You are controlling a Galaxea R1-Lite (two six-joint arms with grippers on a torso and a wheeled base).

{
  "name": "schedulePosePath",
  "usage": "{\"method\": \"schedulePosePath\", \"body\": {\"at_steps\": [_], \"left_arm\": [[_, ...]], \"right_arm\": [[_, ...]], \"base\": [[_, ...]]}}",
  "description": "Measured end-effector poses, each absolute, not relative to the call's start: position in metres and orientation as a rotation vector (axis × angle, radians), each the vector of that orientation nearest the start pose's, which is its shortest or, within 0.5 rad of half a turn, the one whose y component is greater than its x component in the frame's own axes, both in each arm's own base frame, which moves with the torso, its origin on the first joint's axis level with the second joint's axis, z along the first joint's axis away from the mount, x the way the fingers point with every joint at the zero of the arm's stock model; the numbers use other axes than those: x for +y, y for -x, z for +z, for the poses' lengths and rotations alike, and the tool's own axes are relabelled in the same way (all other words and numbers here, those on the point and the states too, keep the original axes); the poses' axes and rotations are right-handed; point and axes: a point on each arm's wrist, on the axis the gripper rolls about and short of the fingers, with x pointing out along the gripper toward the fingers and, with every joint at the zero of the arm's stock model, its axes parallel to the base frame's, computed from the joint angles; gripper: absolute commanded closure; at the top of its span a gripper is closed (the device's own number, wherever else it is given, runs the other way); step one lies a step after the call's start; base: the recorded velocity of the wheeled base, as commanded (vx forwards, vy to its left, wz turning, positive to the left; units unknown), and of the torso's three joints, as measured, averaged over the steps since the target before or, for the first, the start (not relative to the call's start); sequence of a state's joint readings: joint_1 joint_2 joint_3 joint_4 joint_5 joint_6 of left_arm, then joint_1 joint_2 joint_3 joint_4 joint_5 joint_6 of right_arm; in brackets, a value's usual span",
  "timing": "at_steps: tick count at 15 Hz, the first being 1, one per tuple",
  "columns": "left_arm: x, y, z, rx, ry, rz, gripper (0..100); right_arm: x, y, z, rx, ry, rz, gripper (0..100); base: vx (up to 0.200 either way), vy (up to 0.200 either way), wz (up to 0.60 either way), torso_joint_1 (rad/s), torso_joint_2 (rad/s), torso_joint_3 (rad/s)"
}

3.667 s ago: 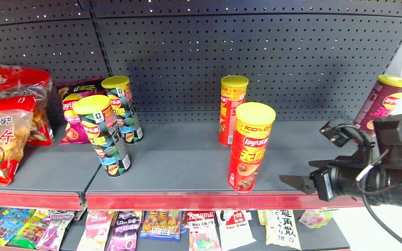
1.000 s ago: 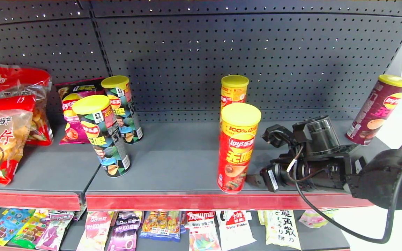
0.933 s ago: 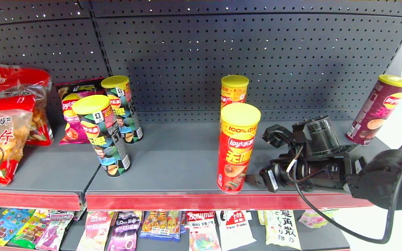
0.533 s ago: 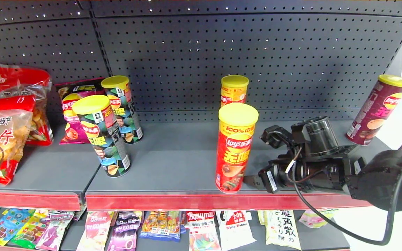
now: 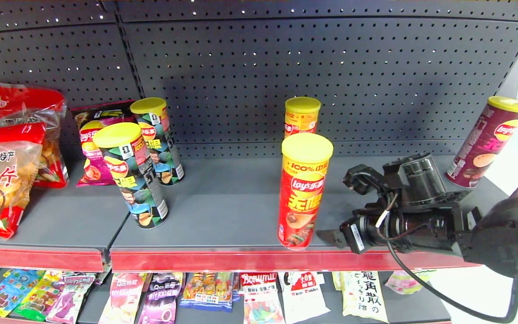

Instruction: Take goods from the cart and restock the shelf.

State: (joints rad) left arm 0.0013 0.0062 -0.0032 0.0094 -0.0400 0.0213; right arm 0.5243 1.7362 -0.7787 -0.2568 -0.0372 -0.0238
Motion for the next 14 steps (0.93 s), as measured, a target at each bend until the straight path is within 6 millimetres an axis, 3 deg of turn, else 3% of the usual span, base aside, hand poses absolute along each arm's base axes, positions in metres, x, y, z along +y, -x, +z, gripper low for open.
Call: {"method": "schedulePosePath", "body": {"at_steps": [3,8,14], "left_arm": [[-0.001,0.023,0.076,0.012,-0.021,-0.039,0],[-0.001,0.023,0.076,0.012,-0.021,-0.038,0],[-0.001,0.023,0.076,0.012,-0.021,-0.039,0]], "right_arm": [[0.123,-0.221,0.140,0.653,0.210,0.465,0],[0.075,-0.148,0.149,0.558,0.209,0.457,0],[0.022,-0.061,0.117,0.409,0.205,0.437,0]], "base": [[0.000,0.000,0.00,0.000,0.00,0.000],[0.000,0.000,0.00,0.000,0.00,0.000],[0.000,0.000,0.00,0.000,0.00,0.000]]}}
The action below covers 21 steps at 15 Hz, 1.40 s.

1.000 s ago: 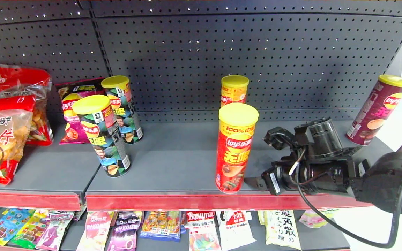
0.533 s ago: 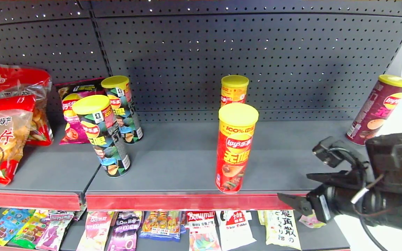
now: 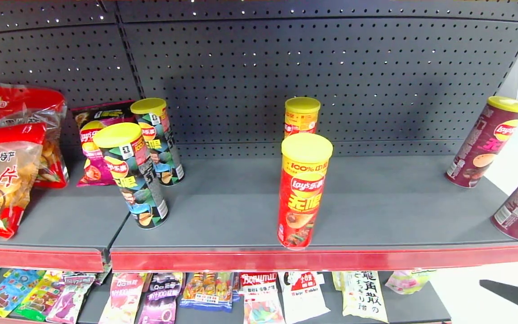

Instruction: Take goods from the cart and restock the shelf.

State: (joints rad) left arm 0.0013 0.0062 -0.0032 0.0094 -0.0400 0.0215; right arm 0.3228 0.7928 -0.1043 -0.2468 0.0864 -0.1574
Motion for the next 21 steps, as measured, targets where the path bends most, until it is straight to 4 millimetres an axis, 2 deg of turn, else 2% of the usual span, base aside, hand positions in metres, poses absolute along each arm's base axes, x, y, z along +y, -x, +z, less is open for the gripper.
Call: {"method": "schedulePosePath", "body": {"at_steps": [3,6,8,11,14,21], "left_arm": [[-0.001,0.023,0.076,0.012,-0.021,-0.039,0],[-0.001,0.023,0.076,0.012,-0.021,-0.039,0],[-0.001,0.023,0.076,0.012,-0.021,-0.039,0],[-0.001,0.023,0.076,0.012,-0.021,-0.039,0],[-0.001,0.023,0.076,0.012,-0.021,-0.039,0],[-0.001,0.023,0.076,0.012,-0.021,-0.039,0]], "right_arm": [[0.007,-0.028,0.106,0.280,0.098,0.294,0],[0.003,-0.001,0.092,0.175,0.048,0.223,0],[0.002,0.011,0.085,0.125,0.018,0.175,0],[0.002,0.019,0.082,0.041,0.021,0.137,0],[0.000,0.022,0.077,0.008,0.016,0.013,0],[0.000,0.023,0.076,-0.004,0.007,0.018,0]], "base": [[0.000,0.000,0.00,0.000,0.00,0.000],[0.000,0.000,0.00,0.000,0.00,0.000],[0.000,0.000,0.00,0.000,0.00,0.000],[0.000,0.000,0.00,0.000,0.00,0.000],[0.000,0.000,0.00,0.000,0.00,0.000],[0.000,0.000,0.00,0.000,0.00,0.000]]}}
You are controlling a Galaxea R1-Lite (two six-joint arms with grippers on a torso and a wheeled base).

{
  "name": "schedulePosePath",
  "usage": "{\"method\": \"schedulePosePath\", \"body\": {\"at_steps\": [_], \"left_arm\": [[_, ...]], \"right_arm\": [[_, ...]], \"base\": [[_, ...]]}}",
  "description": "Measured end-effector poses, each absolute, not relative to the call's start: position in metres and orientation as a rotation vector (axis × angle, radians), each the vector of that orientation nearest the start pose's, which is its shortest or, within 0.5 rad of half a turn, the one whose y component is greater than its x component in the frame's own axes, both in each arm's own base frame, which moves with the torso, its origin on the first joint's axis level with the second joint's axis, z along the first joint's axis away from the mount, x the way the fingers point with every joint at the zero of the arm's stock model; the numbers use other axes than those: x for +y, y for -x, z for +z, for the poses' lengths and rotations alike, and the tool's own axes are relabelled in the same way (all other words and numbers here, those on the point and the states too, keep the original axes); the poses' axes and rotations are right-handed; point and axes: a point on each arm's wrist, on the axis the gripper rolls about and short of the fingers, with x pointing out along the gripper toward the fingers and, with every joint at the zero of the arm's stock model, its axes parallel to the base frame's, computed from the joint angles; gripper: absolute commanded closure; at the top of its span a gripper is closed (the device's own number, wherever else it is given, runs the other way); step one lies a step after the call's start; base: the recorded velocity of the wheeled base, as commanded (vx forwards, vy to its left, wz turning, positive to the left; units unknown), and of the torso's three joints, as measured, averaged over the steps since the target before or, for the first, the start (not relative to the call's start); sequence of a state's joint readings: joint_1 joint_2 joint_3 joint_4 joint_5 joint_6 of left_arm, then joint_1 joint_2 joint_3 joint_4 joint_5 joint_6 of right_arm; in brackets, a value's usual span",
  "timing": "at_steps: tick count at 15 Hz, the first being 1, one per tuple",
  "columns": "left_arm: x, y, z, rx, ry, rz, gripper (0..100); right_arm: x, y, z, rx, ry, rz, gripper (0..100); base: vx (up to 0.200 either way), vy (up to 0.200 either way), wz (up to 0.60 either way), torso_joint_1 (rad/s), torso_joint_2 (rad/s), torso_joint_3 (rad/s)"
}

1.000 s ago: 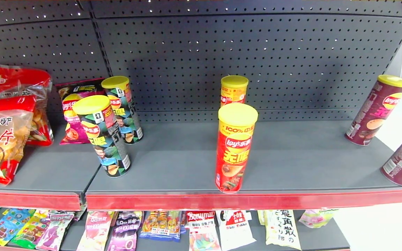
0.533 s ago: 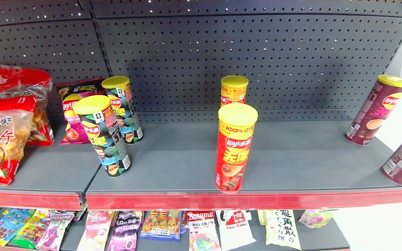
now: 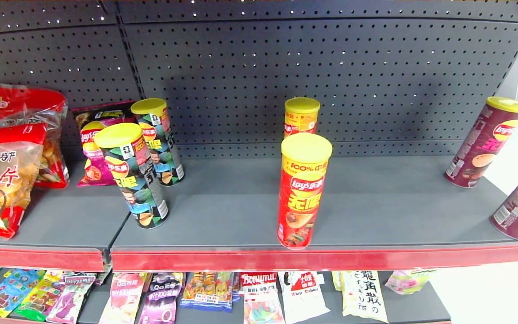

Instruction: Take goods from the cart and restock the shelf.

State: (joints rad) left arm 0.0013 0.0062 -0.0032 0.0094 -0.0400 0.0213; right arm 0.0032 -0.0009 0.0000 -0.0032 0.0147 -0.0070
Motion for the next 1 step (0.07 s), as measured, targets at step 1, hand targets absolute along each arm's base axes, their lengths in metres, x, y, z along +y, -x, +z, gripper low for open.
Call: {"method": "schedulePosePath", "body": {"at_steps": [1], "left_arm": [[-0.0009,0.0226,0.0755,0.012,-0.021,-0.039,0]], "right_arm": [[0.0002,0.0229,0.0757,-0.004,0.009,0.014,0]], "base": [[0.000,0.000,0.00,0.000,0.00,0.000]]}}
